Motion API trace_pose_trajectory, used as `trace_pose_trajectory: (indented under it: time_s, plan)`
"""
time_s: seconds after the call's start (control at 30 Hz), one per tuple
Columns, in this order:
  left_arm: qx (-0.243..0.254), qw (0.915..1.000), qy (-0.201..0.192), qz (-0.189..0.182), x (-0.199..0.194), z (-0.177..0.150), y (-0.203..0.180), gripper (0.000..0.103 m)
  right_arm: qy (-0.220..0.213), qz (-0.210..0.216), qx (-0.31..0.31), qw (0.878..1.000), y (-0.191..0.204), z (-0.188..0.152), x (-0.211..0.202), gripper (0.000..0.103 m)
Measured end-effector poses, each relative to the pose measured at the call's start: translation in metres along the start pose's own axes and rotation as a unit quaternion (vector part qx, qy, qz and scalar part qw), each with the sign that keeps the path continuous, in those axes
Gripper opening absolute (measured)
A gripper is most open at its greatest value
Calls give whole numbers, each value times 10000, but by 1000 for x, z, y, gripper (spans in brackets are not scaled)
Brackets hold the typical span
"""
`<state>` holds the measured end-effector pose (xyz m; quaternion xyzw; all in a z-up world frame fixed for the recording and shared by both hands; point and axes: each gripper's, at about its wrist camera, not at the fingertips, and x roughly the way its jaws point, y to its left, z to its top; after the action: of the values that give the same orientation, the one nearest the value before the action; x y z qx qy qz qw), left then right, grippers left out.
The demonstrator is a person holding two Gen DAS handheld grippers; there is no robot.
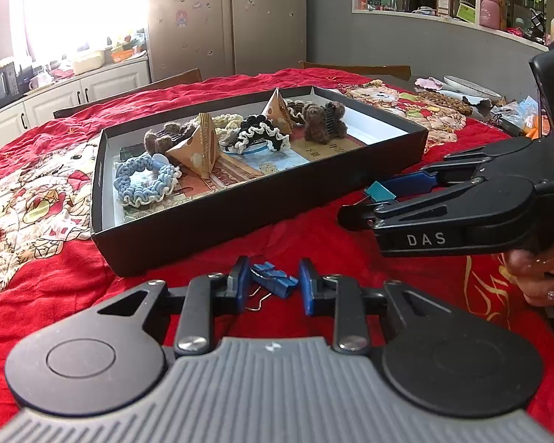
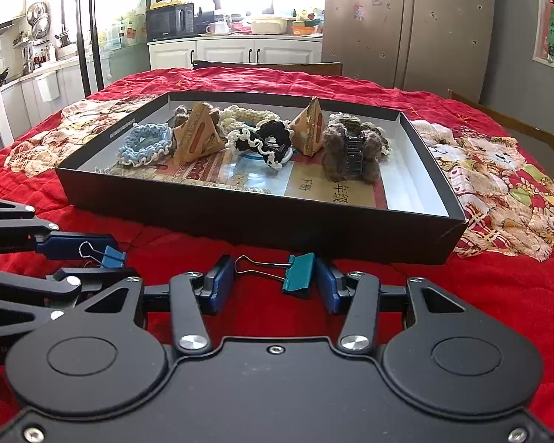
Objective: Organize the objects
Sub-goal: 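Grasp the blue binder clip with the left tool while the right tool grasps the teal binder clip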
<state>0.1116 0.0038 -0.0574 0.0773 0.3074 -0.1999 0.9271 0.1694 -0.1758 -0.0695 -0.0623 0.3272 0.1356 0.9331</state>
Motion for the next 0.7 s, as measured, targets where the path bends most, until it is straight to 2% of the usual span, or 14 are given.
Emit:
trace_pose_trajectory:
  time_s: [0.7]
  plan:
    - [4, 10000, -7, 6, -6, 2, -1, 31, -115, 234, 68, 9996, -11, -4, -23, 46]
